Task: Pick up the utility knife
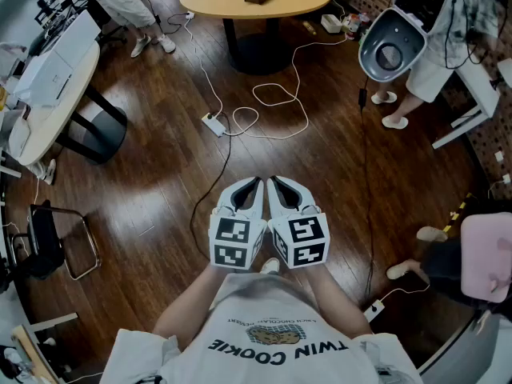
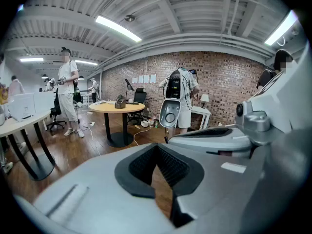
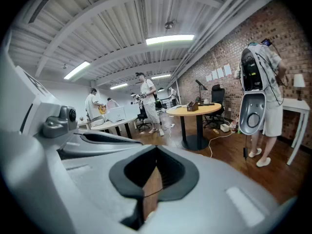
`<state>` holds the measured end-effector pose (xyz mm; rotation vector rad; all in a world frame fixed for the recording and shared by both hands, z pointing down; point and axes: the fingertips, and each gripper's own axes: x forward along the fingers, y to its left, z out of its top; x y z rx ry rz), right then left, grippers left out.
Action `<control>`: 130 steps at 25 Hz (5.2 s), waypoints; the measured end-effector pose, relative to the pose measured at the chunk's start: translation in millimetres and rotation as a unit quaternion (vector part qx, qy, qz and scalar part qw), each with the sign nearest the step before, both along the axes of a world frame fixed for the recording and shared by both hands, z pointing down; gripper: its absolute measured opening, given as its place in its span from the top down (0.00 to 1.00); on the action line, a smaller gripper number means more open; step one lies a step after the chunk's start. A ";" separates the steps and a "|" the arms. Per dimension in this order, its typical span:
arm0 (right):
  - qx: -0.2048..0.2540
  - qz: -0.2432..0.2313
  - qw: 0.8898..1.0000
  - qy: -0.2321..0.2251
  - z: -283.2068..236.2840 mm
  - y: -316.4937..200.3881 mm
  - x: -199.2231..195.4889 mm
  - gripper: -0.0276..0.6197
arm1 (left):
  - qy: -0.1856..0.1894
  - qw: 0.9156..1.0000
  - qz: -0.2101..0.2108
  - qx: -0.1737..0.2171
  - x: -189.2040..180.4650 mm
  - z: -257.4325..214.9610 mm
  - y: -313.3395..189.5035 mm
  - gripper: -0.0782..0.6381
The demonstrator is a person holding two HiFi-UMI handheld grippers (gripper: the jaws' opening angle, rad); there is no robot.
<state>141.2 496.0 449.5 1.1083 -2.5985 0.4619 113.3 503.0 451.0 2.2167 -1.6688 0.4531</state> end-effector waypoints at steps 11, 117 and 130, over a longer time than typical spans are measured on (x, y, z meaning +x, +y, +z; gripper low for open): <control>-0.003 0.028 0.999 0.019 -3.2 -106.4 -49.8 0.96 | 0.019 1.000 0.023 0.002 -51.0 -3.8 -108.3 0.88; -0.014 0.044 0.998 0.053 21.6 -853.1 -272.8 0.95 | -0.040 0.992 0.119 0.031 -274.8 17.2 -876.5 0.86; -0.011 0.054 0.998 0.029 23.3 -895.0 -265.9 0.95 | -0.197 0.959 0.197 0.061 -292.2 43.7 -939.6 0.79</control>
